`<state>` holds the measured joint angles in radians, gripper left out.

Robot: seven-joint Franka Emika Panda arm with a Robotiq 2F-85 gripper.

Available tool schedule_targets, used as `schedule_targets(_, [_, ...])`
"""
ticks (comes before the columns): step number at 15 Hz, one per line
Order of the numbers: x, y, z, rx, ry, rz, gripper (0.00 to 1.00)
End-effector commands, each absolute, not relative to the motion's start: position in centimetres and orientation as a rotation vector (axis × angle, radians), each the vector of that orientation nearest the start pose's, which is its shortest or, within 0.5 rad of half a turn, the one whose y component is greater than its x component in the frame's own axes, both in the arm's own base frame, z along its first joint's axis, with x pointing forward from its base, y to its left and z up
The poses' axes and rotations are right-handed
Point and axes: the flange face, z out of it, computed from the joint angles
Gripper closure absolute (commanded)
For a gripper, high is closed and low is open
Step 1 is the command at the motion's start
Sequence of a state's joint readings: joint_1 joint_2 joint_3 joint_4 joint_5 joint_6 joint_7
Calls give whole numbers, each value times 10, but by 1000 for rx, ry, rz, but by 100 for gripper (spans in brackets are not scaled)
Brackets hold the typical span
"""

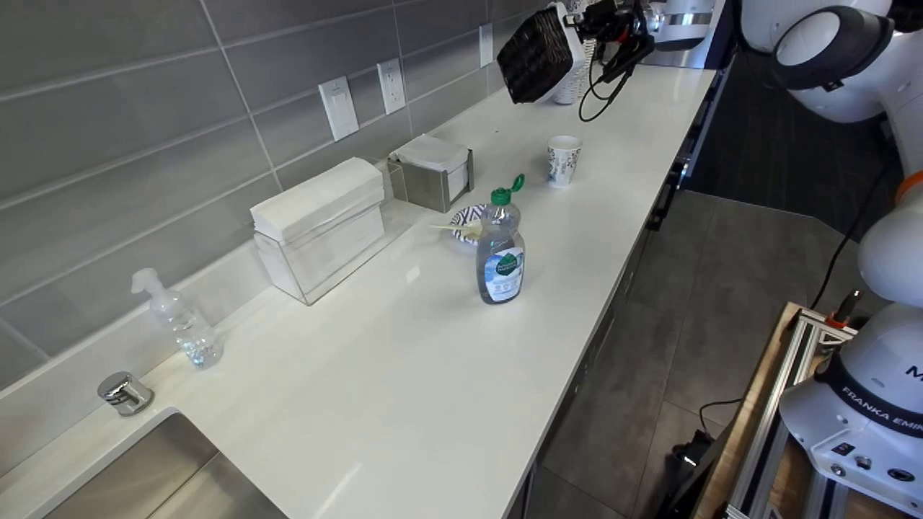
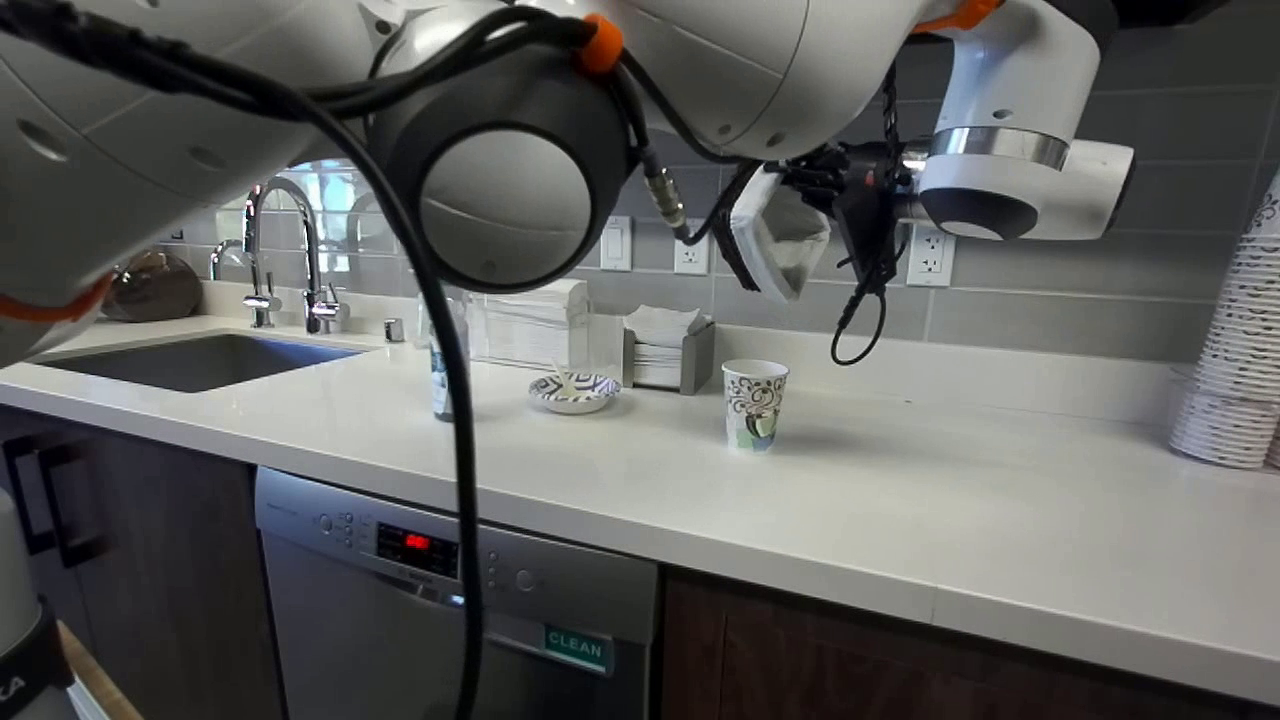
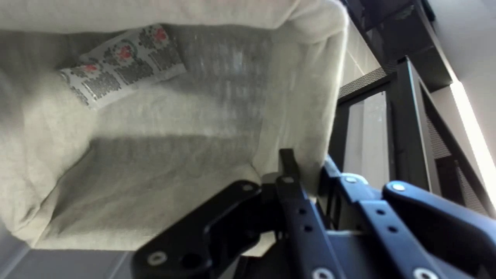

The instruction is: Pour out the contents from the brown basket

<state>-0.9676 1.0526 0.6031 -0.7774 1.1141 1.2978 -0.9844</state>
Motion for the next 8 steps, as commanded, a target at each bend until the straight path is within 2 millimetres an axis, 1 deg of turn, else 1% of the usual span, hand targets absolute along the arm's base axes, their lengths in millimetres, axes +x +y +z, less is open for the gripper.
schedule_targets(1, [633, -395, 437, -1287, -477, -958, 96])
schedule_targets(3, [634, -394, 435, -1226, -467, -956, 96])
schedule_targets(8, [639, -396, 430, -1197, -407, -944, 96])
